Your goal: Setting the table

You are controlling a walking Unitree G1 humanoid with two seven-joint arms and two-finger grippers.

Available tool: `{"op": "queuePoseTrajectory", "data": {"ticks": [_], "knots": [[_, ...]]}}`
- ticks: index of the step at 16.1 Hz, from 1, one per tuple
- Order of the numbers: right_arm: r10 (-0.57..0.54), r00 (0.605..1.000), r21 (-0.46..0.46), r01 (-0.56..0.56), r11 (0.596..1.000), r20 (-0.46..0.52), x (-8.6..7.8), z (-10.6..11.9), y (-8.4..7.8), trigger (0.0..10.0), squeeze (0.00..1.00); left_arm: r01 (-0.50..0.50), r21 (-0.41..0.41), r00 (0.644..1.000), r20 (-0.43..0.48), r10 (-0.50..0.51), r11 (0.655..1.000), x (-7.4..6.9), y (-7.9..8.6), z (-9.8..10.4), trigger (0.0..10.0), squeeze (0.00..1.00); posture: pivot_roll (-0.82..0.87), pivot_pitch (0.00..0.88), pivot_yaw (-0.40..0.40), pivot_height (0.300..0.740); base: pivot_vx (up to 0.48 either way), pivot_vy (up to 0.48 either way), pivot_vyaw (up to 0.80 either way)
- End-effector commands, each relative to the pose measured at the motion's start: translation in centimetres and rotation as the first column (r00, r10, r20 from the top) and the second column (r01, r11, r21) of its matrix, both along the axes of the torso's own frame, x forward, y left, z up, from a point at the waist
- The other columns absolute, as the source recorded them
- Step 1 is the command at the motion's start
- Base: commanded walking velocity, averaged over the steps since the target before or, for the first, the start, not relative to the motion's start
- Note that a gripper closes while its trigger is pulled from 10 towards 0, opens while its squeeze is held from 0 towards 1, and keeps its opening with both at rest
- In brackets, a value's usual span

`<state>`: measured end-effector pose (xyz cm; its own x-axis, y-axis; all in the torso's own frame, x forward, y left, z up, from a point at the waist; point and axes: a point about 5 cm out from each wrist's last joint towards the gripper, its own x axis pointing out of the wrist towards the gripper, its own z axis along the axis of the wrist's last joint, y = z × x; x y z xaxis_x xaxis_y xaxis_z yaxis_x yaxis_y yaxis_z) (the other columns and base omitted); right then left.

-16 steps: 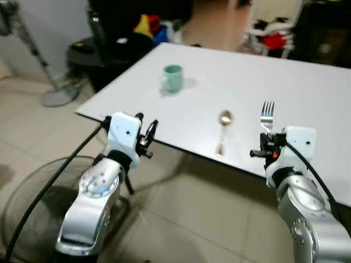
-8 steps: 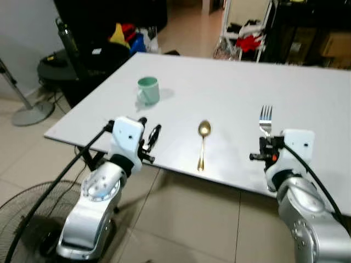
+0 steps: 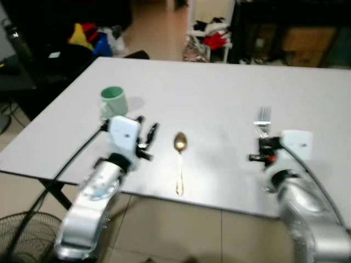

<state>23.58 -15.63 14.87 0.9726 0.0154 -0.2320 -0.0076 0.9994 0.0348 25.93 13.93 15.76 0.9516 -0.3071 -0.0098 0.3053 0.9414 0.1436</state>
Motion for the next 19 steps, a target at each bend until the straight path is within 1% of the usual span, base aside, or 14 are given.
{"op": "queuePoseTrajectory", "data": {"ticks": [1, 4, 5, 6, 8, 9, 12, 19], "knots": [[0.0, 1.0, -0.002, 0.0, 1.0, 0.011, -0.1, 0.3, -0.2, 10.0, 0.0, 0.001, -0.005, 1.0, 0.001, -0.001, 1.0, 0.0, -0.2, 0.1, 10.0, 0.0, 0.01, 0.0, 0.053, 0.74, 0.311, 0.0, 0.0], [0.02, 1.0, 0.013, -0.02, 1.0, 0.0, -0.2, 0.2, 0.0, 10.0, 0.0, -0.021, -0.005, 1.0, -0.007, 0.021, 1.0, 0.3, -0.1, 0.0, 10.0, 0.0, 0.01, 0.0, 0.055, 0.74, 0.302, 0.0, 0.0], [0.023, 1.0, 0.012, -0.023, 1.0, -0.008, -0.2, 0.1, 0.1, 10.0, 0.0, -0.033, -0.01, 0.999, 0.008, 0.033, 0.999, 0.4, -0.1, 0.1, 10.0, 0.0, 0.01, 0.0, 0.055, 0.74, 0.0, 0.0, 0.0], [0.003, 1.0, 0.014, -0.003, 1.0, -0.011, -0.2, 0.0, 0.0, 10.0, 0.0, -0.029, 0.005, 1.0, 0.011, 0.029, 1.0, 0.5, -0.1, 0.2, 10.0, 0.0, 0.01, 0.0, 0.058, 0.74, 0.0, 0.0, 0.0], [0.002, 1.0, 0.022, -0.002, 1.0, -0.018, -0.2, 0.0, 0.0, 10.0, 0.0, -0.013, 0.015, 1.0, 0.005, 0.013, 1.0, 0.7, -0.1, 0.2, 10.0, 0.0, 0.01, 0.0, 0.063, 0.74, 0.0, 0.0, 0.0], [0.011, 0.999, 0.034, -0.01, 0.999, -0.036, -0.3, -0.2, 0.1, 10.0, 0.0, -0.008, 0.016, 1.0, 0.004, 0.008, 1.0, 0.8, -0.1, 0.2, 10.0, 0.0, 0.0, 0.0, 0.076, 0.74, 0.0, 0.277, 0.0], [0.008, 0.999, 0.042, -0.006, 0.999, -0.043, -0.3, -0.3, 0.1, 10.0, 0.0, -0.007, 0.017, 1.0, 0.004, 0.007, 1.0, 1.0, -0.1, 0.2, 10.0, 0.0, 0.0, 0.0, 0.08, 0.74, 0.0, 0.372, -0.63], [0.06, 0.996, 0.044, -0.057, 0.997, -0.063, 0.1, -0.3, 0.6, 10.0, 0.0, -0.02, 0.02, 1.0, 0.003, 0.02, 1.0, 1.1, 0.3, 0.3, 10.0, 0.0, 0.02, 0.0, 0.073, 0.74, 0.0, 0.478, 0.0]]}}
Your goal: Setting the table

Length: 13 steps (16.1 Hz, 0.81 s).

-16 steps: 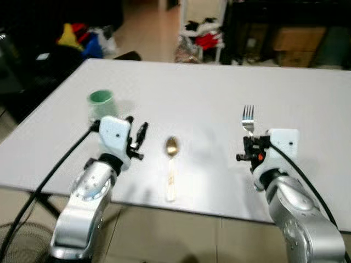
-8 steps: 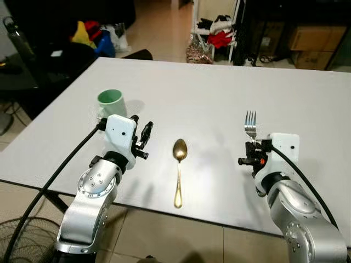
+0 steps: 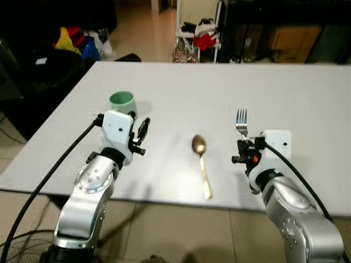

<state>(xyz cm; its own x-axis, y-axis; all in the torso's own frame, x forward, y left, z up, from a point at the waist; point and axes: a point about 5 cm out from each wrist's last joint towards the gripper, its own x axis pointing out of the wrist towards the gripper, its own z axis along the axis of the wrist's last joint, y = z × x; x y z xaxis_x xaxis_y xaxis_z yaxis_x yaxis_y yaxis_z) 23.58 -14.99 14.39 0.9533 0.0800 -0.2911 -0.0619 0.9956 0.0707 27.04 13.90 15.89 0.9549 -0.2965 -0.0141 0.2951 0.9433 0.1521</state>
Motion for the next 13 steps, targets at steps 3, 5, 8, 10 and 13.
{"op": "queuePoseTrajectory", "data": {"ticks": [3, 5, 8, 10, 13], "knots": [[0.002, 1.0, 0.005, -0.002, 1.0, -0.009, 0.1, 0.1, -0.1, 10.0, 0.0, -0.008, 0.037, 1.0, 0.022, 0.007, 0.999, 0.0, 0.1, 0.3, 10.0, 0.0, 0.02, 0.0, 0.075, 0.74, 0.0, 0.036, 0.0], [0.009, 1.0, 0.001, -0.009, 1.0, -0.019, 0.3, 0.1, -0.2, 10.0, 0.0, -0.015, 0.035, 1.0, 0.01, 0.014, 0.999, 0.1, 0.0, 0.2, 10.0, 0.0, 0.02, 0.0, 0.078, 0.74, 0.0, -0.48, 0.0], [0.02, 0.999, -0.024, -0.021, 0.999, -0.038, 0.9, 0.1, -0.4, 10.0, 0.0, 0.027, 0.007, 1.0, -0.007, -0.027, 1.0, 0.0, -0.6, 0.0, 10.0, 0.0, 0.02, 0.0, 0.079, 0.74, 0.0, -0.16, 0.0], [0.039, 0.997, -0.058, -0.043, 0.997, -0.069, 1.5, -0.2, -0.5, 10.0, 0.0, 0.083, 0.033, 0.996, -0.037, -0.081, 0.996, -0.3, -1.2, -0.4, 10.0, 0.0, 0.02, 0.0, 0.082, 0.74, 0.0, 0.0, 0.0], [0.041, 0.984, -0.16, -0.069, 0.985, -0.171, 3.6, -1.2, -1.9, 10.0, 0.0, 0.229, 0.059, 0.967, -0.133, -0.219, 0.972, -0.9, -1.9, -1.4, 10.0, 0.0, 0.01, 0.0, 0.087, 0.74, 0.0, 0.0, 0.0]]}}
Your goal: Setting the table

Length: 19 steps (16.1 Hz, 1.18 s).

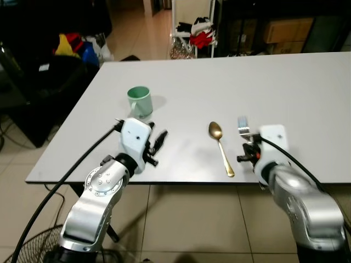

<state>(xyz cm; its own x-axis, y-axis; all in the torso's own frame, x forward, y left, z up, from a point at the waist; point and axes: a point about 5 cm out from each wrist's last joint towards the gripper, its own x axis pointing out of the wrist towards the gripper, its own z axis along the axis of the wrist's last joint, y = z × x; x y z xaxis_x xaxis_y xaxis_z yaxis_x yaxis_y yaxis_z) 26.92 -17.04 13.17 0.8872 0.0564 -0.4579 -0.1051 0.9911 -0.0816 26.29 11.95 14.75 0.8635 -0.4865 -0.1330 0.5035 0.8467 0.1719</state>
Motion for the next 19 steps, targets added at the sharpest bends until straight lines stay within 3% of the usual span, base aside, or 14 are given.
{"op": "queuePoseTrajectory", "data": {"ticks": [1, 4, 8, 12, 19], "knots": [[0.013, 1.0, -0.012, -0.013, 1.0, -0.008, 0.7, -0.1, -0.1, 10.0, 0.0, 0.055, 0.008, 0.998, -0.042, -0.054, 0.998, -0.3, 0.0, -0.4, 10.0, 0.0, 0.01, 0.0, 0.087, 0.74, 0.0, 0.0, 0.0], [0.005, 0.998, -0.036, -0.007, 0.999, -0.056, 2.4, -0.7, -1.3, 10.0, 0.0, 0.15, 0.012, 0.986, -0.072, -0.149, 0.989, -0.8, -0.2, -0.4, 10.0, 0.0, 0.01, 0.0, 0.092, 0.74, 0.0, 0.0, 0.0], [-0.012, 0.992, -0.025, 0.009, 1.0, -0.124, 3.6, -2.0, -0.9, 10.0, 0.0, 0.289, -0.008, 0.951, -0.115, -0.288, 0.957, -1.9, -1.0, -0.2, 10.0, 0.0, 0.02, 0.0, 0.091, 0.74, 0.0, 0.0, 0.0], [-0.055, 0.99, -0.009, 0.054, 0.998, -0.132, 3.8, -2.6, -0.9, 10.0, 0.0, 0.299, -0.006, 0.948, -0.112, -0.298, 0.954, -2.1, -1.0, -0.1, 10.0, 0.0, 0.03, 0.0, 0.096, 0.74, 0.0, 0.0, 0.0], [-0.039, 0.989, -0.02, 0.036, 0.999, -0.144, 5.2, -3.4, -1.2, 10.0, 0.0, 0.316, -0.007, 0.943, -0.111, -0.315, 0.949, -2.2, -1.0, 0.1, 10.0, 0.0, 0.03, 0.0, 0.097, 0.74, 0.0, 0.0, 0.0]]}}
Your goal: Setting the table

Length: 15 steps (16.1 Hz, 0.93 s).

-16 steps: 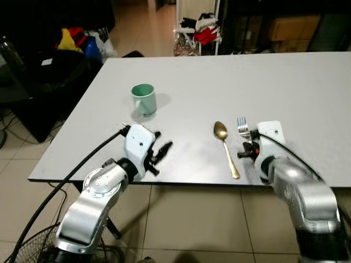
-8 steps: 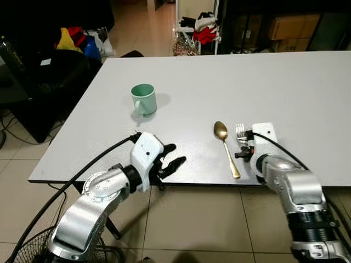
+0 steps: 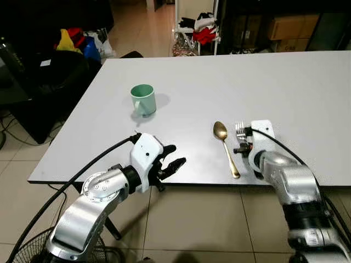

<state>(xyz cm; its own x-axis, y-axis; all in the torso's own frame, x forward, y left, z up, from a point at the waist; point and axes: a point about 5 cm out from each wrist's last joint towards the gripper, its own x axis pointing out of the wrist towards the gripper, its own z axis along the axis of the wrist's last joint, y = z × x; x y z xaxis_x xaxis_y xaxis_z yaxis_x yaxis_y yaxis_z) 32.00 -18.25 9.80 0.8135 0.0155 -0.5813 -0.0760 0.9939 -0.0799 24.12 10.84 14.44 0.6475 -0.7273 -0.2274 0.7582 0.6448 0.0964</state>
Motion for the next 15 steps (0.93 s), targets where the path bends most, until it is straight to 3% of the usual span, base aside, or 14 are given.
{"op": "queuePoseTrajectory", "data": {"ticks": [1, 2, 3, 5, 6, 7, 8, 9, 10, 13, 14, 15], "knots": [[0.007, 1.0, -0.007, -0.007, 1.0, -0.002, 0.2, 0.0, 0.0, 10.0, 0.0, 0.007, 0.006, 1.0, 0.011, -0.007, 1.0, -0.1, 0.1, 0.4, 10.0, 0.0, 0.03, 0.0, 0.097, 0.74, 0.0, 0.0, 0.0], [0.017, 1.0, -0.007, -0.018, 1.0, -0.01, 0.4, -0.2, 0.1, 10.0, 0.0, 0.01, 0.007, 1.0, 0.01, -0.01, 1.0, -0.1, 0.2, 0.3, 10.0, 0.0, 0.03, 0.0, 0.095, 0.74, 0.0, 0.0, 0.0], [0.022, 1.0, -0.006, -0.022, 1.0, -0.016, 0.4, -0.2, 0.2, 10.0, 0.12, 0.012, 0.008, 1.0, 0.009, -0.012, 1.0, -0.2, 0.2, 0.3, 10.0, 0.0, 0.04, 0.0, 0.092, 0.74, 0.0, 0.0, 0.0], [0.03, 0.999, -0.003, -0.03, 1.0, -0.031, 0.2, -0.5, 0.3, 10.0, 0.54, 0.019, 0.014, 1.0, 0.007, -0.019, 1.0, -0.3, 0.1, 0.3, 10.0, 0.0, 0.04, 0.0, 0.089, 0.74, 0.0, 0.0, 0.0], [0.033, 0.999, -0.001, -0.033, 0.999, -0.034, 0.2, -0.6, 0.4, 10.0, 0.62, 0.022, 0.017, 1.0, 0.006, -0.022, 1.0, -0.4, 0.1, 0.3, 10.0, 0.0, 0.04, 0.0, 0.089, 0.74, 0.0, 0.0, 0.0], [0.038, 0.999, 0.002, -0.038, 0.999, -0.038, 0.1, -0.7, 0.4, 10.0, 0.64, 0.026, 0.021, 1.0, 0.004, -0.026, 0.999, -0.5, 0.1, 0.2, 10.0, 0.0, 0.04, 0.0, 0.089, 0.74, 0.0, 0.0, 0.0], [0.039, 0.998, 0.001, -0.039, 0.999, -0.04, 0.0, -0.7, 0.4, 10.0, 0.75, 0.028, 0.022, 1.0, 0.003, -0.028, 0.999, -0.5, 0.1, 0.2, 10.0, 0.0, 0.03, 0.0, 0.089, 0.74, 0.0, 0.0, 0.0], [0.04, 0.998, -0.001, -0.04, 0.999, -0.043, -0.1, -0.7, 0.3, 10.0, 0.93, 0.03, 0.023, 1.0, 0.002, -0.03, 0.999, -0.5, 0.0, 0.2, 10.0, 0.0, 0.03, 0.0, 0.09, 0.74, 0.0, 0.0, 0.0], [0.041, 0.998, -0.003, -0.041, 0.999, -0.044, -0.2, -0.6, 0.3, 10.0, 1.0, 0.032, 0.024, 0.999, 0.001, -0.032, 0.999, -0.5, 0.0, 0.2, 10.0, 0.0, 0.03, 0.0, 0.09, 0.74, 0.0, 0.0, 0.0], [0.044, 0.999, 0.004, -0.045, 0.999, 0.018, -1.3, 1.6, -0.3, 10.0, 1.0, 0.014, 0.01, 1.0, 0.01, -0.014, 1.0, -0.4, 0.0, 0.5, 10.0, 0.0, 0.03, 0.0, 0.092, 0.74, 0.0, 0.0, 0.0], [0.067, 0.993, 0.012, -0.068, 0.998, 0.1, -2.7, 3.8, -0.2, 10.0, 1.0, -0.026, -0.04, 0.999, 0.043, 0.028, 0.999, -0.5, 0.2, 1.1, 10.0, 0.0, 0.03, 0.0, 0.092, 0.74, 0.0, 0.0, 0.0], [0.075, 0.987, 0.023, -0.079, 0.997, 0.145, -3.1, 4.5, 0.0, 10.0, 1.0, -0.048, -0.06, 0.998, 0.045, 0.051, 0.997, -0.5, 0.3, 1.3, 10.0, 0.0, 0.03, 0.0, 0.094, 0.74, 0.0, 0.0, 0.0]]}}
